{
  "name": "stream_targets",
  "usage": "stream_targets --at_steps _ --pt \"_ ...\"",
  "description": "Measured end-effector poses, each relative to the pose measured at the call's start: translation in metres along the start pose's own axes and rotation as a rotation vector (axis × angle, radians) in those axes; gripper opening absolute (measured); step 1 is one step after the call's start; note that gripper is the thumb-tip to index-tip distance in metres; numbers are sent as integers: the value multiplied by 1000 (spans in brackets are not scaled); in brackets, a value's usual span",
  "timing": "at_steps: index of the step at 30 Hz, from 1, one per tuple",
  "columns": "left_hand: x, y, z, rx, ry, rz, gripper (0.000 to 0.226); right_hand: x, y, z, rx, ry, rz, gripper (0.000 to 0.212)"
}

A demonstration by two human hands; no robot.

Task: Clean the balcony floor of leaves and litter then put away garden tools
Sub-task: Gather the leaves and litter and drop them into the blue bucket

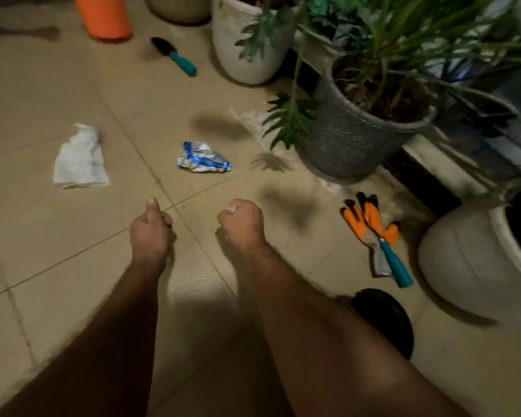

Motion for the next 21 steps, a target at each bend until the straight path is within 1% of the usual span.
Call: stream_targets --at_steps 5,7,9,12,15,18,20,21 --pt "-6 -6 43 13 -204 -22 36 11 41 -38 40 104 84 36" --pt "-13 -4 56 19 -241 -20 27 13 57 -51 88 153 86 39" --pt "-18 -1 65 43 -264 14 24 16 68 -61 93 188 88 37" --pt "-16 5 65 104 -242 46 23 26 71 -64 25 158 69 18" --pt "-4 12 51 164 -160 69 25 37 67 -68 -108 107 47 31" --pt "6 13 25 202 -105 81 26 46 56 -68 -197 90 18 28" --pt "11 11 8 204 -81 102 26 57 43 -58 -304 88 -44 32" --pt "12 12 0 207 -72 109 26 62 37 -52 -309 73 -71 36"
Point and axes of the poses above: each hand's wrist, its own x-axis towards the middle knuckle, its own z-axis out of the palm, y = z × x, the point moved 2 cm from there along x, towards the middle knuckle
